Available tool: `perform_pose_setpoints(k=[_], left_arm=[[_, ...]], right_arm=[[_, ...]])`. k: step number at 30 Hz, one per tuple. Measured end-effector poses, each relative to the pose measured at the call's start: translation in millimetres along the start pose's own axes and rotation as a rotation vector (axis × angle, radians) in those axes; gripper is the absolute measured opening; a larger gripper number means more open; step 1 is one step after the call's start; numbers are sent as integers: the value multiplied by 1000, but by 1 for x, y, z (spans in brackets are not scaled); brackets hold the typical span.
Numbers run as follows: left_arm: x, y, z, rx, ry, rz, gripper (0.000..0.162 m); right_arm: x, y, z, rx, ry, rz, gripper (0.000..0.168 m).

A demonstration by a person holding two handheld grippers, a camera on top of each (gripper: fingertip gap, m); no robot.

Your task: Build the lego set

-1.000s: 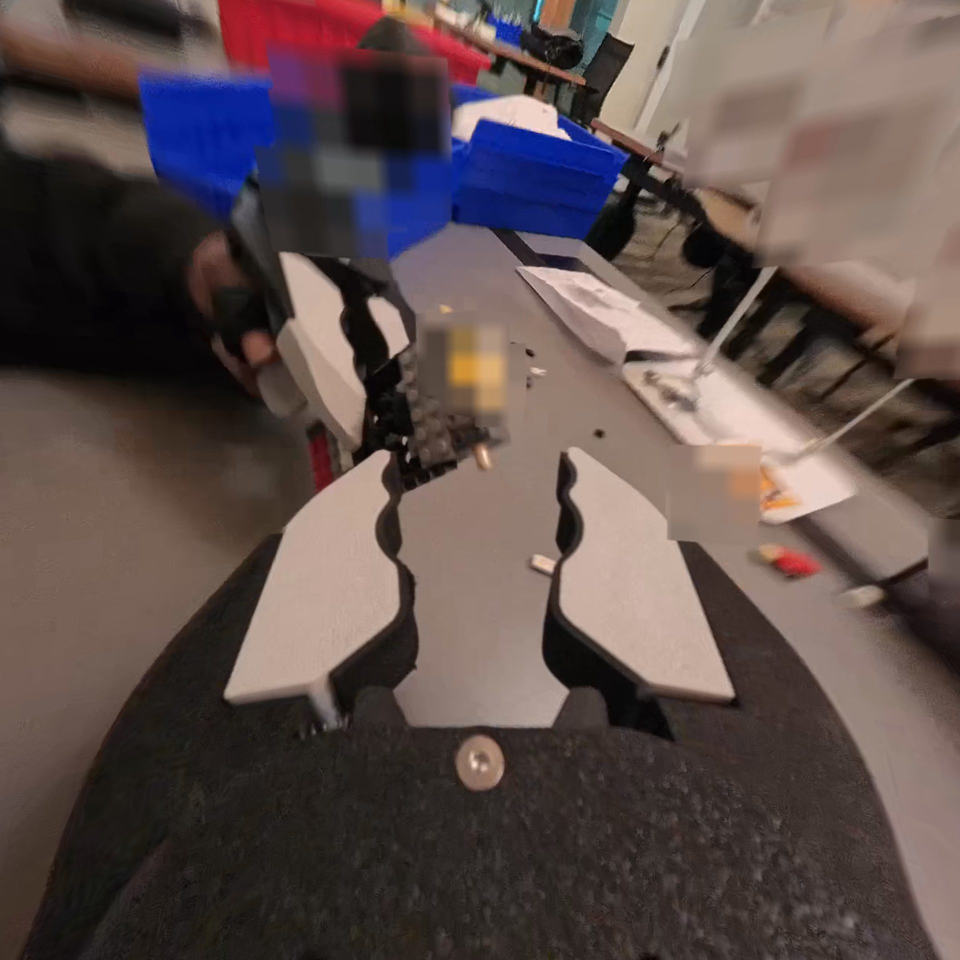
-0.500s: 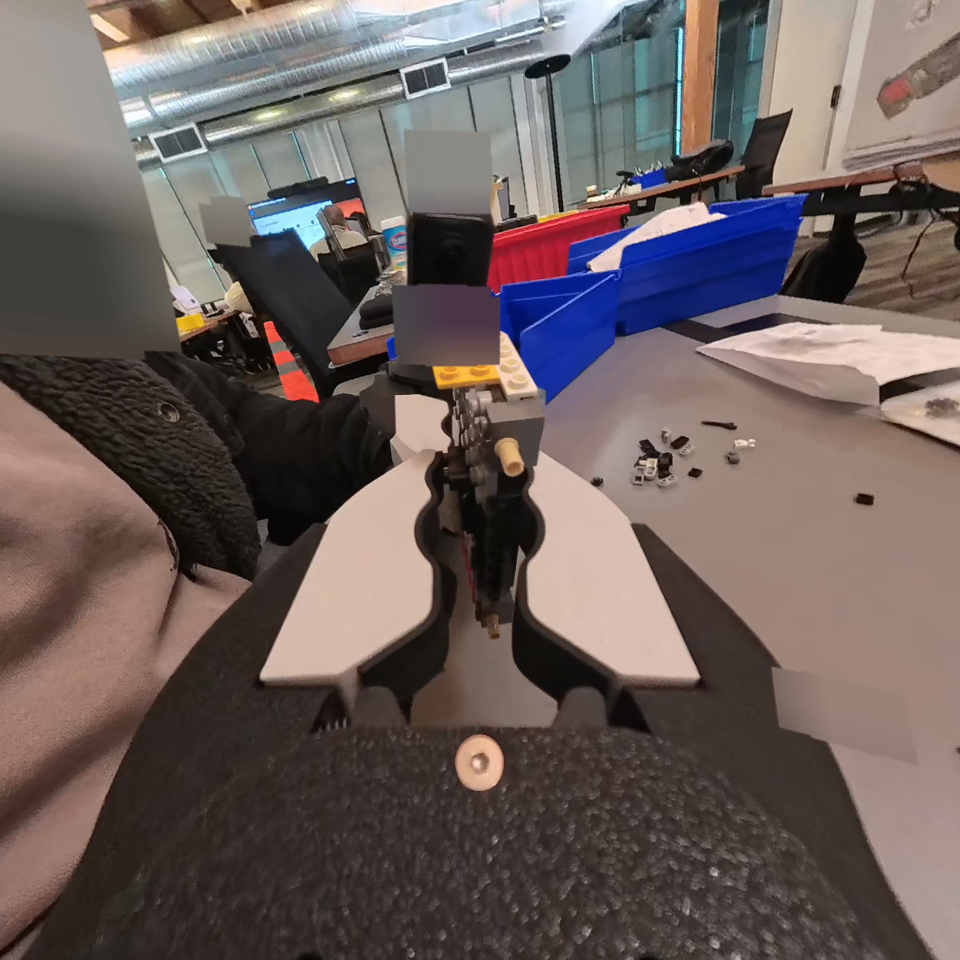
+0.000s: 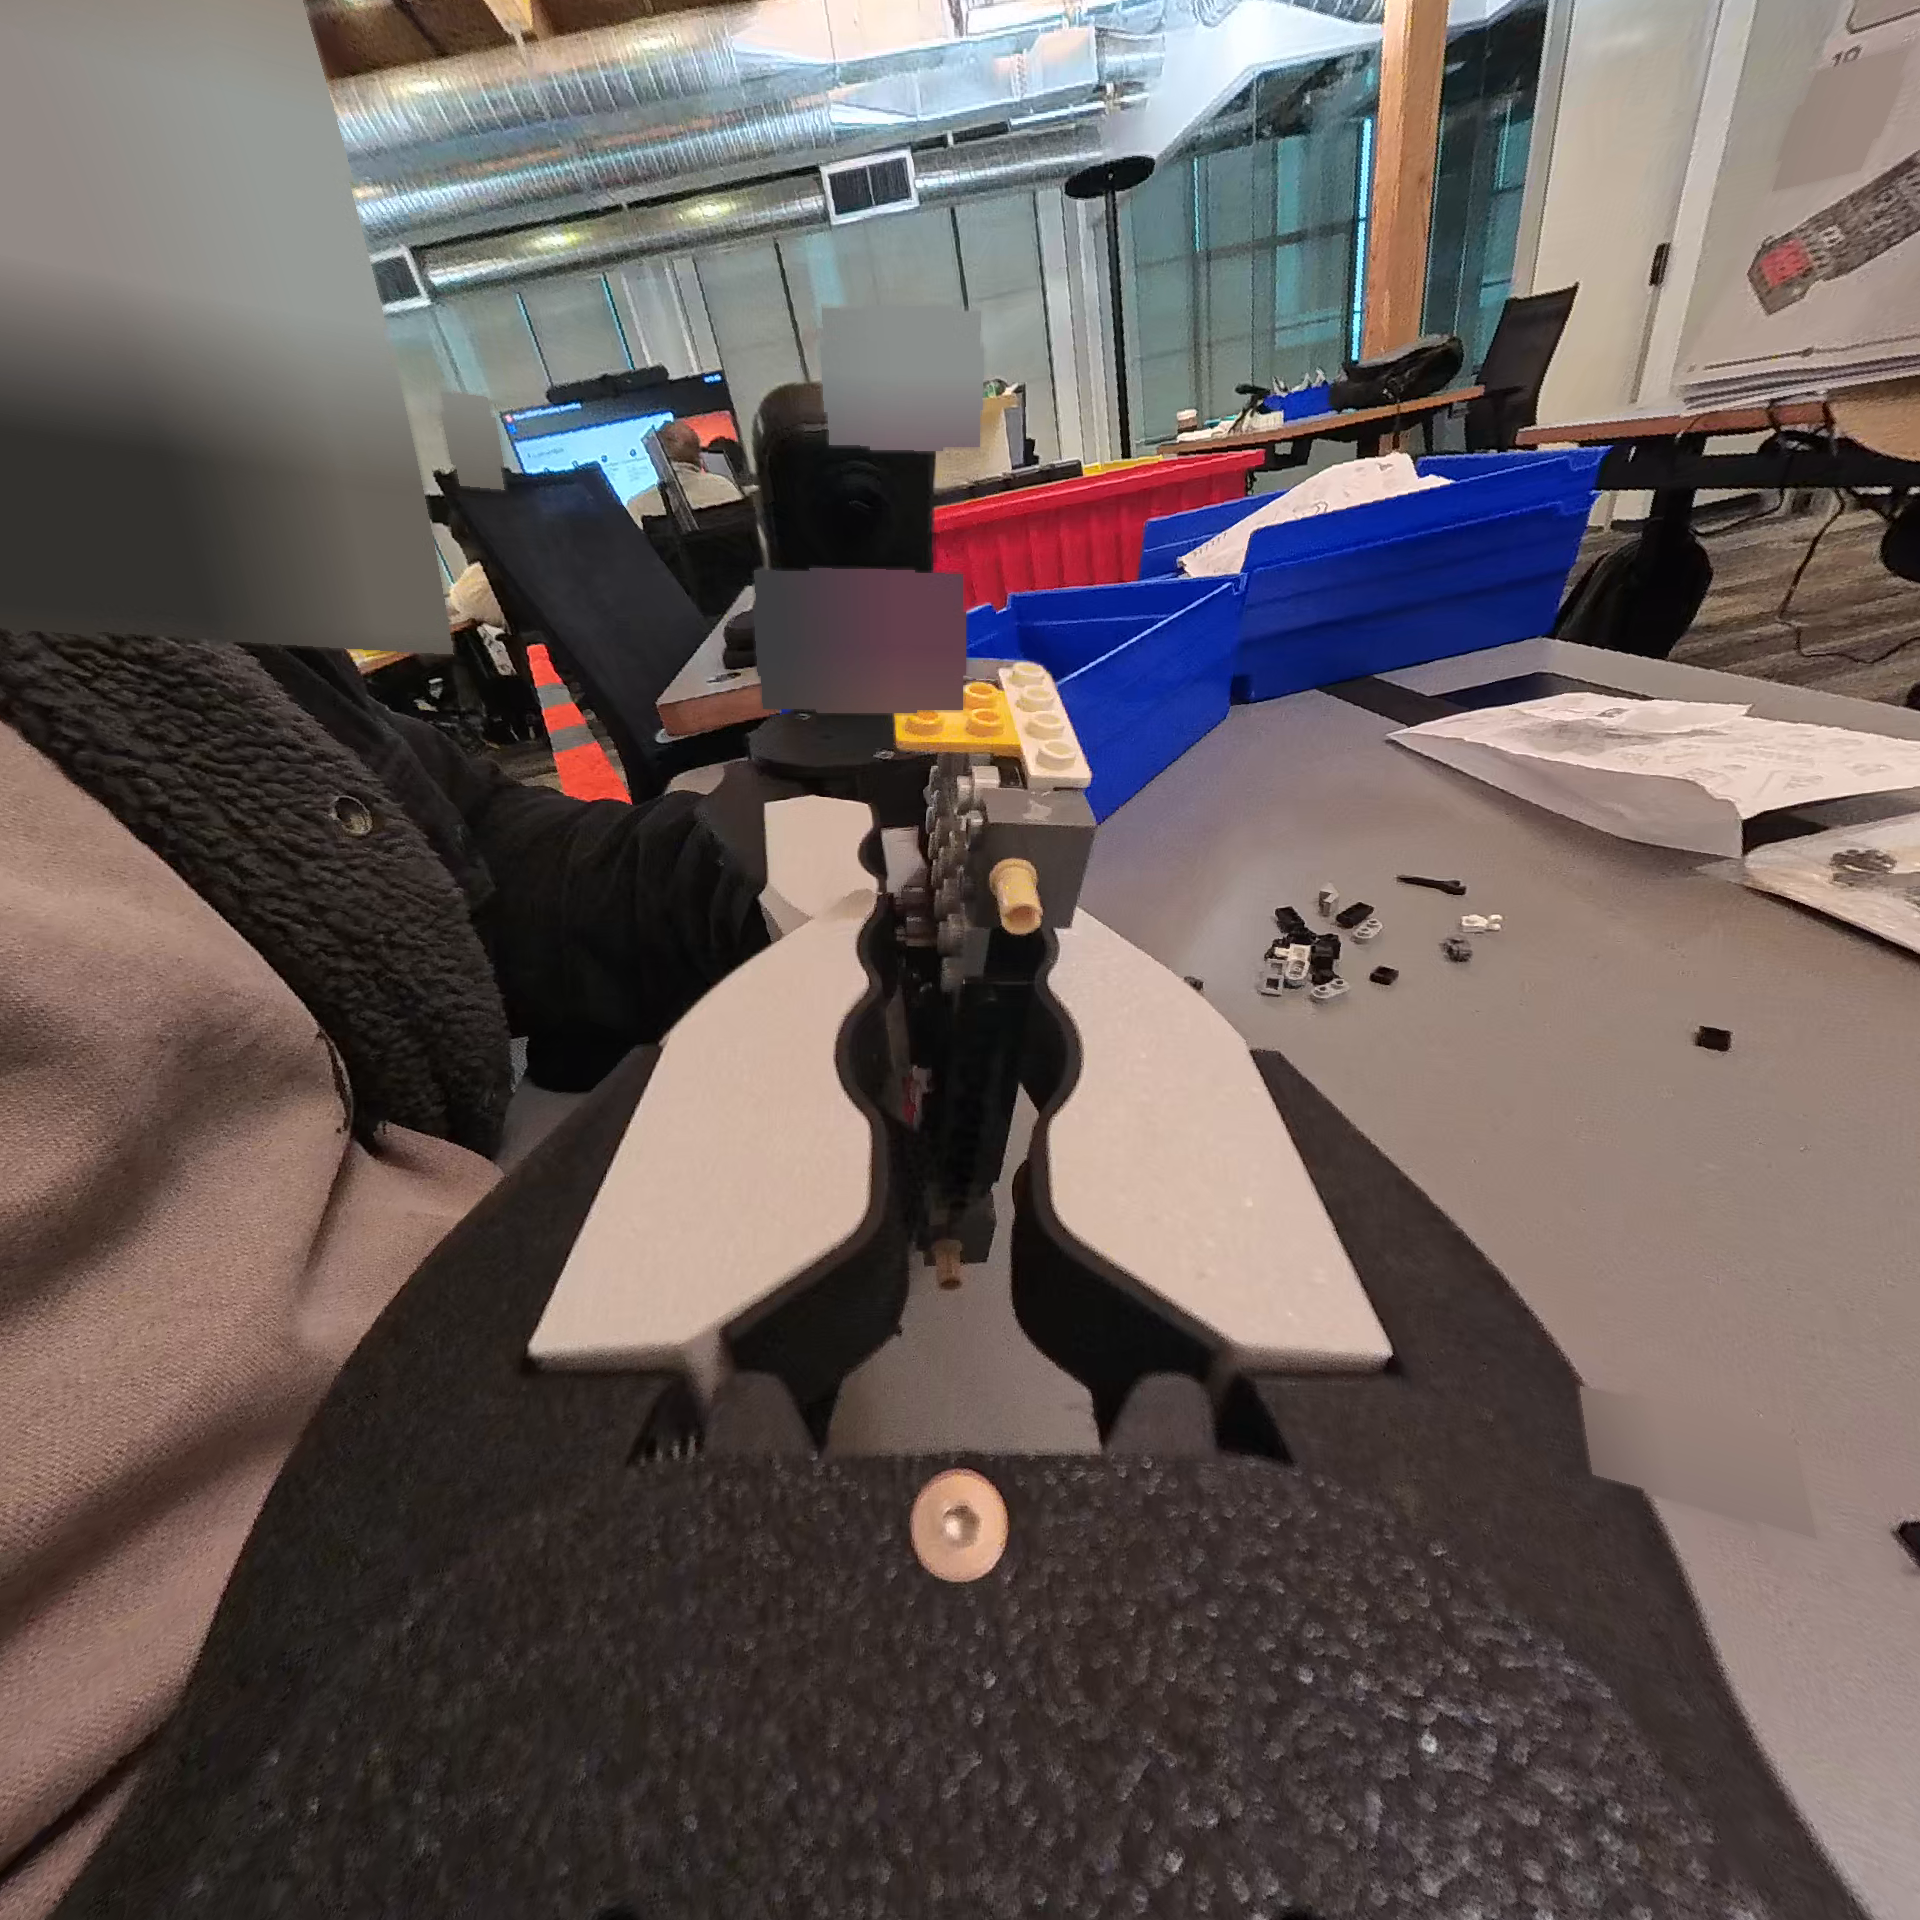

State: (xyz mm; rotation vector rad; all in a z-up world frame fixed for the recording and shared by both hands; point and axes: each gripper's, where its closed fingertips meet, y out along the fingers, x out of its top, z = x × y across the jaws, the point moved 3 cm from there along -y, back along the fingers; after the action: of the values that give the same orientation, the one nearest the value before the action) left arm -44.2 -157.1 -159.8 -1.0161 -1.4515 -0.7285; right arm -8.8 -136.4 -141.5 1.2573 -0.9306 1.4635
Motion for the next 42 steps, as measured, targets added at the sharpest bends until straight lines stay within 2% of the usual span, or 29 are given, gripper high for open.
perform_pose_setpoints(k=[5,10,17,31,42], left_arm=[[0,-1,3,5,-10,1,15],[2,-2,3,4,-22,-16,14],[2,1,-4,-27,-19,-8,14],[-4,3,-2,-21,-21,32,13],[-11,6,1,-6,-26,67,14]], right_arm=[[0,0,-1,16,26,-17,22],[2,0,1,1,4,-29,30],[4,0,9,28,-56,-29,22],[-3,-2,7,55,-42,23,26],[-10,-2,6,70,-34,50,21]])
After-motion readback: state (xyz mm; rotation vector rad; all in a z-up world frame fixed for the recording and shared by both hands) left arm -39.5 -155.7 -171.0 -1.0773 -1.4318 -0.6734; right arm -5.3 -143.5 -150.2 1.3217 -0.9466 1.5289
